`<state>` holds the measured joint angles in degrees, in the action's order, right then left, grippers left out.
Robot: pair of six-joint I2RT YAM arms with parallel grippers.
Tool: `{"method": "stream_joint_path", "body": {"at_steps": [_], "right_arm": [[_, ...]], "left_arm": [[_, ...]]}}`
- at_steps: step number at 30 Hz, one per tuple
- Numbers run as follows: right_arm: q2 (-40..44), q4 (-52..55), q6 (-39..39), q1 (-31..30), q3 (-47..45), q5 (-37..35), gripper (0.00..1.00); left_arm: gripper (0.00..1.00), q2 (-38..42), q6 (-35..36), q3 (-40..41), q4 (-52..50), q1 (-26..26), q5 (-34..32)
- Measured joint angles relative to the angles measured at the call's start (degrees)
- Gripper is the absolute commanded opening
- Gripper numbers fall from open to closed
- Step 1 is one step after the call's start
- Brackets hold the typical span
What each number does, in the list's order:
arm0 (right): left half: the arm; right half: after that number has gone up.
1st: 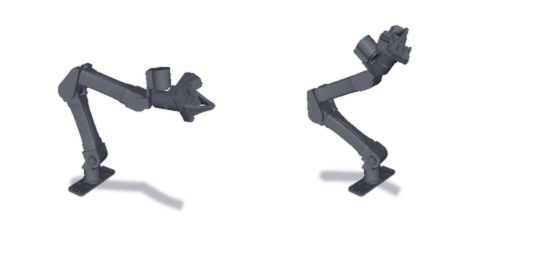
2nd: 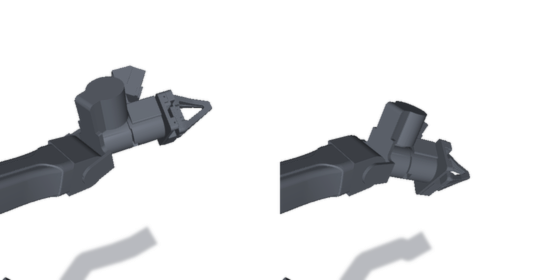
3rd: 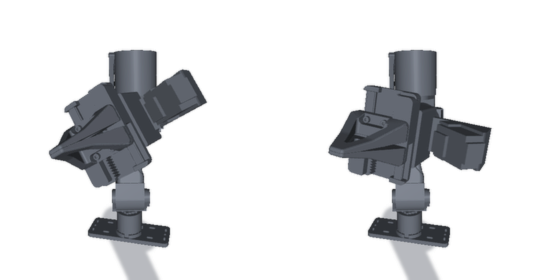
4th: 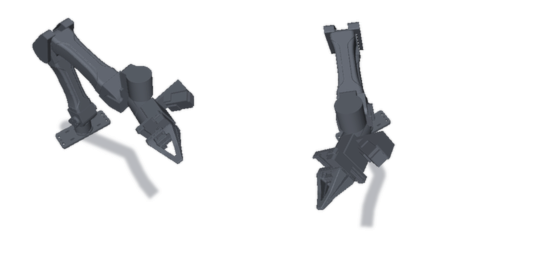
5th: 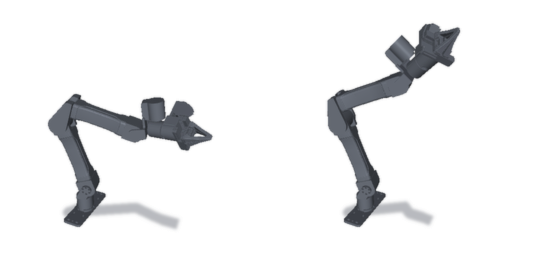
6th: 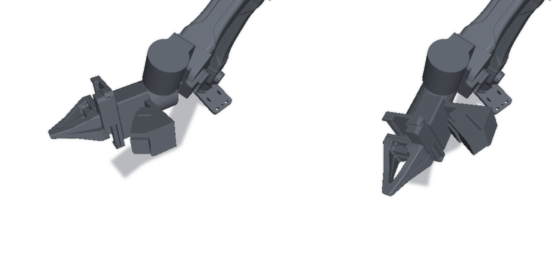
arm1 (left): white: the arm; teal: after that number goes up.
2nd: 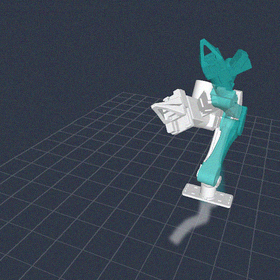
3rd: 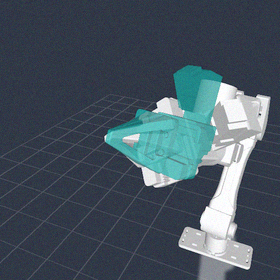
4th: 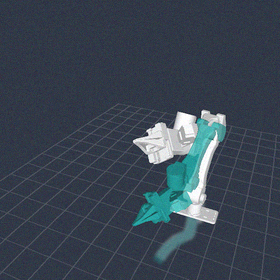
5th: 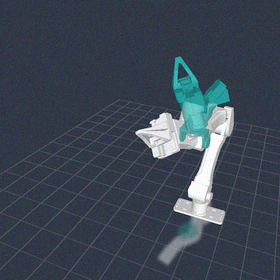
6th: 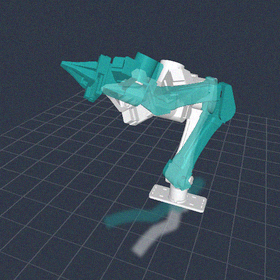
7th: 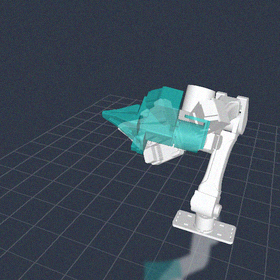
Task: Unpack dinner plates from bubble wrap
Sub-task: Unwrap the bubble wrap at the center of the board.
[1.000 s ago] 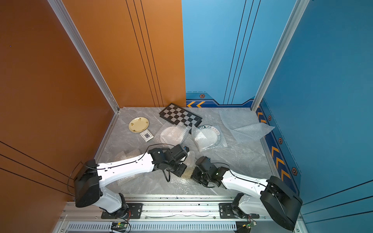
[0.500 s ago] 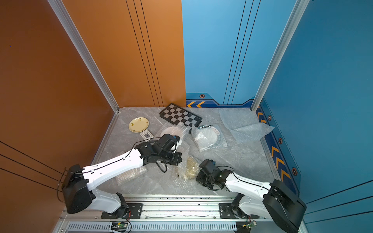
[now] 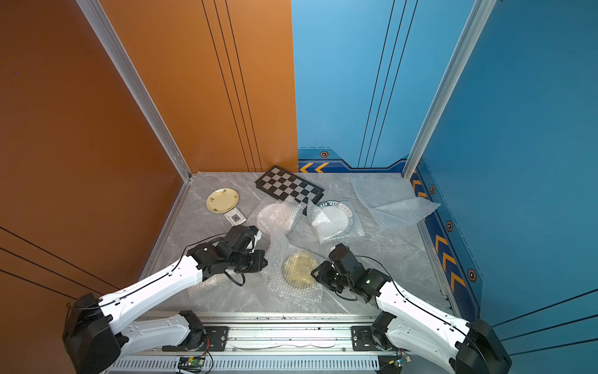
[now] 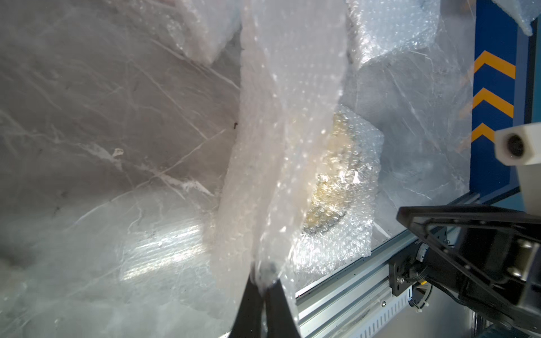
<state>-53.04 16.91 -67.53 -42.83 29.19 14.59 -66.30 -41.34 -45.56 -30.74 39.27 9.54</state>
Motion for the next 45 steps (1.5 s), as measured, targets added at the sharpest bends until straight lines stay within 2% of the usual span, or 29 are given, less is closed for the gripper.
{"method": "stream_joint_path", "body": {"at_steps": [4, 6, 7, 9, 11, 14, 17, 24, 32, 37, 45], "right_arm": [[-0.5, 2.0, 1.8, 1.6, 1.6, 0.7, 0.38], [-1.2, 2.9, 2.7, 2.0, 2.3, 1.2, 0.43], [-1.7, 3.3, 3.3, 2.1, 2.7, 1.5, 0.48], [-2.8, 4.2, 4.5, 2.1, 3.5, 2.0, 0.56], [-4.2, 5.1, 5.6, 2.1, 4.5, 2.4, 0.58], [-6.8, 8.0, 8.3, 2.1, 7.5, 2.3, 0.6], [-9.9, 13.2, 12.6, 1.3, 13.0, 0.8, 0.61], [-18.3, 25.2, 25.8, -8.4, 29.4, -10.6, 0.63], [-37.7, 35.8, 38.7, -23.1, 46.3, -23.9, 0.68], [-45.9, 39.7, 42.4, -29.2, 52.0, -27.0, 0.7], [-53.0, 41.7, 44.4, -35.2, 57.9, -28.0, 0.72]], "left_arm": [[0.03, 2.4, -0.5, 3.4, 0.0, -2.2, 0.0], [0.04, 3.7, -0.6, 4.7, 0.0, -3.3, 0.0], [0.08, 4.3, -0.6, 5.2, 0.0, -4.0, 0.0], [0.29, 5.4, -0.9, 6.1, -0.3, -5.6, 0.0], [0.49, 6.3, -0.6, 6.6, -0.8, -7.4, 0.0], [0.65, 7.5, 0.1, 6.7, -2.2, -10.5, 0.1], [0.74, 9.0, 1.3, 6.3, -4.4, -13.2, 0.2], [0.8, 10.8, 3.6, 0.2, -9.2, -17.6, 0.1], [0.83, 11.3, 4.3, -2.8, -11.4, -22.9, 0.0], [0.84, 12.6, 4.2, -1.6, -12.8, -26.4, 0.2], [0.85, 16.3, 3.8, 2.0, -14.3, -27.4, 0.9]]}}
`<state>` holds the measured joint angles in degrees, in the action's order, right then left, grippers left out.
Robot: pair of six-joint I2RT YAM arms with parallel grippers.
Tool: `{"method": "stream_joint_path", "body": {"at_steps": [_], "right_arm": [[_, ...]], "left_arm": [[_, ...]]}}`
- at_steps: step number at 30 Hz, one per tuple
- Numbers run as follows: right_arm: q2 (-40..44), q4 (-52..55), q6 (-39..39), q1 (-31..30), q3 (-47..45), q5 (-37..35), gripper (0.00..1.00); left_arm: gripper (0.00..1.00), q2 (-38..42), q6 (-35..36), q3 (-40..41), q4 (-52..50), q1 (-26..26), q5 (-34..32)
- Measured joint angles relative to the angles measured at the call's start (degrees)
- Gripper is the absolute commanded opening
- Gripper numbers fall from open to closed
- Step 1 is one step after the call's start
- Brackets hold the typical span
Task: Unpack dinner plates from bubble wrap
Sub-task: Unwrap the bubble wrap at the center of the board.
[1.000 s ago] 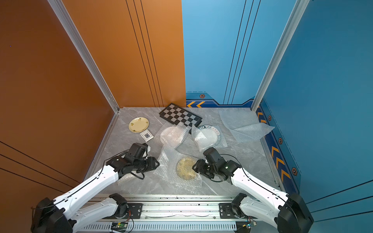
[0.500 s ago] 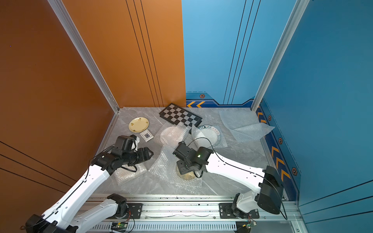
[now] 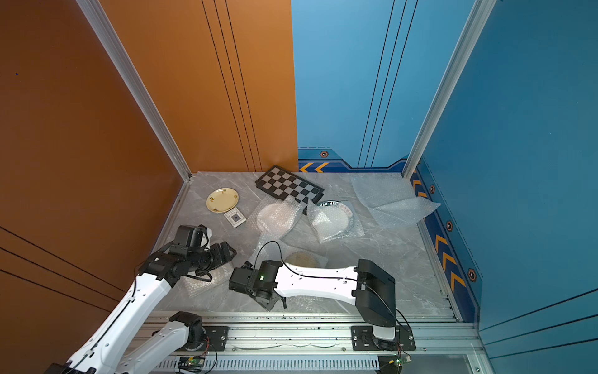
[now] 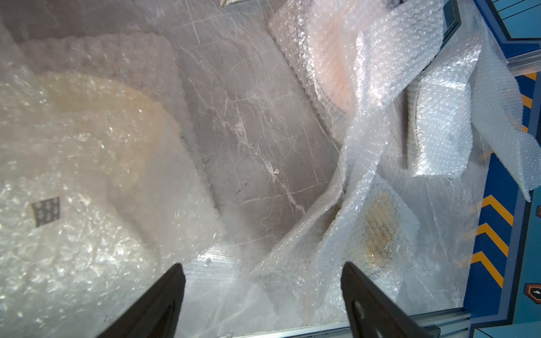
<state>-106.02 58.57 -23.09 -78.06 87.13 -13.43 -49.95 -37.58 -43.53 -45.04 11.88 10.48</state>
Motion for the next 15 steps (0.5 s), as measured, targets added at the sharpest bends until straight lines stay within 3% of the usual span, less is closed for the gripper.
{"method": "stream_joint_path", "body": {"at_steps": [15], "right_arm": [[-7.8, 1.5, 0.9, -0.8, 6.9, -2.0, 0.72]], "left_arm": [[0.85, 0.4, -0.4, 0.5, -0.1, -0.2, 0.3]]}}
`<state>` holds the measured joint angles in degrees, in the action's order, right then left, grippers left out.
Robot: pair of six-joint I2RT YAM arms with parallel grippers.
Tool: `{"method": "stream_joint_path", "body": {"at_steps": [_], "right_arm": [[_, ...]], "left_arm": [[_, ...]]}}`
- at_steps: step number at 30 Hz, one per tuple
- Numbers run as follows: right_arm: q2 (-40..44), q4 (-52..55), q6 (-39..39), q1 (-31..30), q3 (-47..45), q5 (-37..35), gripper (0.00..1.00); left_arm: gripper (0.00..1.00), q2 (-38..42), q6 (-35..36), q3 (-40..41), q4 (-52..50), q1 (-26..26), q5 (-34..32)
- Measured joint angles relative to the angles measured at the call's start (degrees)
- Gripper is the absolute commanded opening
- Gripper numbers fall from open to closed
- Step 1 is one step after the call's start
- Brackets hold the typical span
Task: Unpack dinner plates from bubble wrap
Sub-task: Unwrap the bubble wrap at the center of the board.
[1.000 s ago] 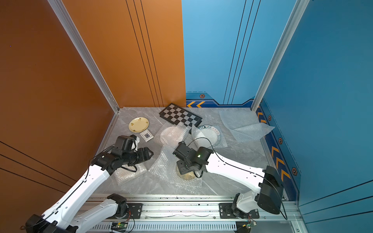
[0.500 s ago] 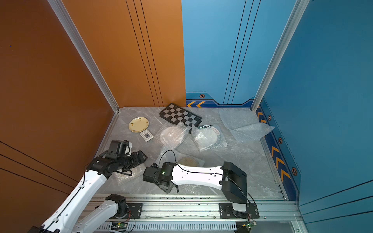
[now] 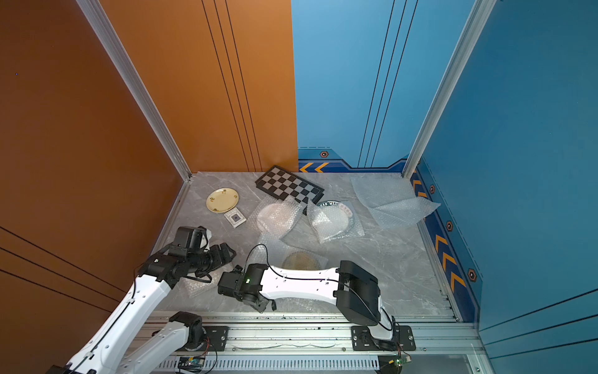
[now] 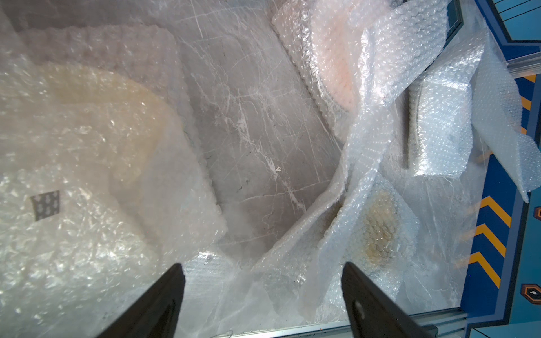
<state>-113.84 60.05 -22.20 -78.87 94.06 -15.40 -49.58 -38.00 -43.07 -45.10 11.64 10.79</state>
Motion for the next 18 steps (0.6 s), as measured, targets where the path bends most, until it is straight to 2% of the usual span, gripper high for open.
{"method": "stream_joint_path", "body": {"at_steps": [6, 7, 11, 15, 17, 18], "right_arm": [[-4.6, 2.0, 0.1, 0.0, 3.8, -4.9, 0.71], [-5.1, 2.6, 0.0, 0.0, 4.4, -5.9, 0.71], [-6.6, 3.5, -0.6, 0.4, 5.2, -8.2, 0.66], [-7.1, 4.7, -1.5, 1.3, 5.2, -9.6, 0.57], [-7.1, 5.1, -1.7, 1.8, 5.2, -10.3, 0.48], [-7.1, 5.3, -1.9, 2.1, 5.2, -10.6, 0.38]], "left_arm": [[0.85, 0.5, 0.0, 0.0, 0.0, -0.1, 0.0], [0.9, 0.8, 0.0, 0.0, 0.0, -0.3, 0.0], [0.9, 1.6, -0.4, 0.0, -0.3, -0.5, 0.0], [0.9, 1.7, -0.4, 0.2, -0.6, -0.5, 0.0], [0.91, 1.7, -0.4, 0.6, -0.6, -0.7, 0.0], [0.91, 1.7, -0.4, 0.7, -0.7, -0.7, 0.0]]}}
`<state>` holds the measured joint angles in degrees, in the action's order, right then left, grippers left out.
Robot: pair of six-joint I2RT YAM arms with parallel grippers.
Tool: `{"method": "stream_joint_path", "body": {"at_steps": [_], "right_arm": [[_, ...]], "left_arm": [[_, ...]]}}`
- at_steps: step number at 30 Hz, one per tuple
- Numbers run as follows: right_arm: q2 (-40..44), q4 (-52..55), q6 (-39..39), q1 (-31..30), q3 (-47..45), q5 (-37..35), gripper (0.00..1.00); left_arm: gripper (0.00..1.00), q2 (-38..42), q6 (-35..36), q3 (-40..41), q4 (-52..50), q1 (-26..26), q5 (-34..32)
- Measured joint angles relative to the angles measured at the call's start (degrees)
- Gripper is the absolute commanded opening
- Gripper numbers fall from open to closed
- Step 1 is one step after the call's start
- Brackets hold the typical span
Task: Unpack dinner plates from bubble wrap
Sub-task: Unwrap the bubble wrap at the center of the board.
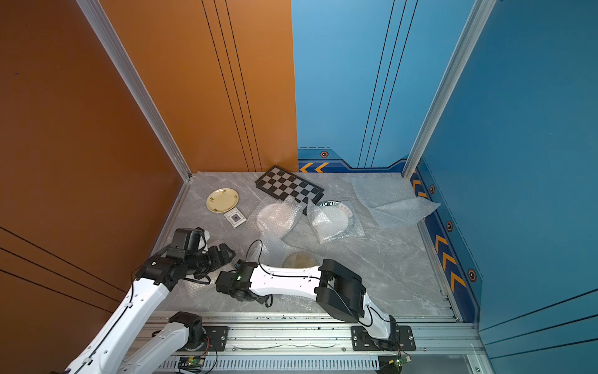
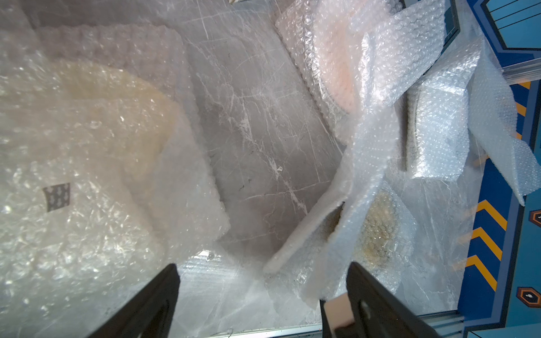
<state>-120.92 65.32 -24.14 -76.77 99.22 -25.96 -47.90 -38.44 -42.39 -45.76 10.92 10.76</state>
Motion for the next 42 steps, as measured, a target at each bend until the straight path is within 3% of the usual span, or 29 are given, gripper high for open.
{"method": "stream_joint_path", "body": {"at_steps": [3, 7, 23, 42], "right_arm": [[0.0, 0.3, -0.2, 0.8, 0.0, -0.5, 0.12], [0.0, 0.3, -0.3, 1.5, 0.0, -1.0, 0.01], [0.9, 2.0, 0.3, 3.4, 2.1, 0.3, 0.0], [2.0, 11.7, 6.2, 7.9, 15.1, 2.0, 0.0]], "left_arm": [[0.91, 0.0, 0.0, 0.0, -0.2, 0.0, 0.0], [0.91, 0.0, 0.0, 0.0, -0.2, 0.0, 0.0], [0.91, -0.3, 0.8, -0.7, -0.4, 0.2, -0.2], [0.92, -1.9, 4.8, -5.0, -1.5, 3.1, -5.6]]}}
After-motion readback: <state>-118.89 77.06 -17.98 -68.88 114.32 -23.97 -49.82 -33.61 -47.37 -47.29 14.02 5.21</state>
